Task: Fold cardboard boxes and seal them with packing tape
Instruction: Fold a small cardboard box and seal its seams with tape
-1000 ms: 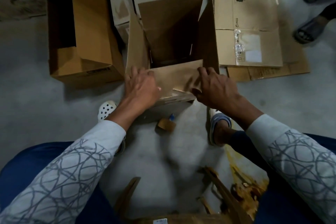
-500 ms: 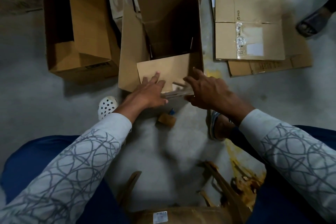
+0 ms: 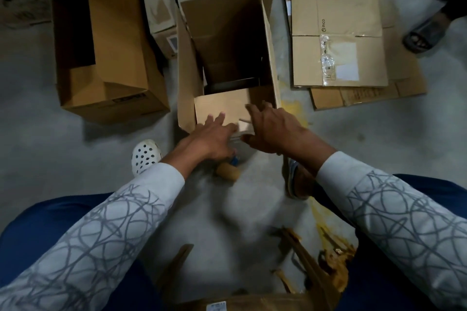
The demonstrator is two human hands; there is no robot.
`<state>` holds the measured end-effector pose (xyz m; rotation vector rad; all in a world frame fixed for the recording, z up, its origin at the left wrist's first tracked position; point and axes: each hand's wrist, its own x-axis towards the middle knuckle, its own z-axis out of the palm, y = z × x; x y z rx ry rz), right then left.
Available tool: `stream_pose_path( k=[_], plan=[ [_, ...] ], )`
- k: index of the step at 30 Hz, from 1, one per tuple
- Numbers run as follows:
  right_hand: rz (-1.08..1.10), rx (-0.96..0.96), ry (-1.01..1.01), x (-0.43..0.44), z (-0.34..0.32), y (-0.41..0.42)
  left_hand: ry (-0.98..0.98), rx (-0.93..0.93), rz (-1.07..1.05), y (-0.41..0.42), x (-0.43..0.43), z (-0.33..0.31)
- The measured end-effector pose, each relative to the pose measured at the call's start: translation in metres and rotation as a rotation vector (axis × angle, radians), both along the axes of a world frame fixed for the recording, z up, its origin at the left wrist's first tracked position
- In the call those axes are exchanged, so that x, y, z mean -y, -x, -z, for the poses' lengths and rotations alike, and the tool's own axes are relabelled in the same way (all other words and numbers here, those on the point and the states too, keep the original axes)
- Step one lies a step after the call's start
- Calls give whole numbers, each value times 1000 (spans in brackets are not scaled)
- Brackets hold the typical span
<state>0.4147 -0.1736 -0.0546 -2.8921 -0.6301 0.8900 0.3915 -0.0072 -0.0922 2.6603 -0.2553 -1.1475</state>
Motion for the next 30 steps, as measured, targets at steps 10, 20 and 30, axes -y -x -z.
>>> stream_pose_path(
  k=[10,20,30],
  plan=[
    [0,259,-331,-69,-21,-67,-43,477,19,-56,-52,-55],
    [166,230,-248,-60,46,-159,-52,453,-68,-77,-95,-46],
    [321,350,-233,2,51,-190,-139,314,-98,-72,-89,-41]
  ],
)
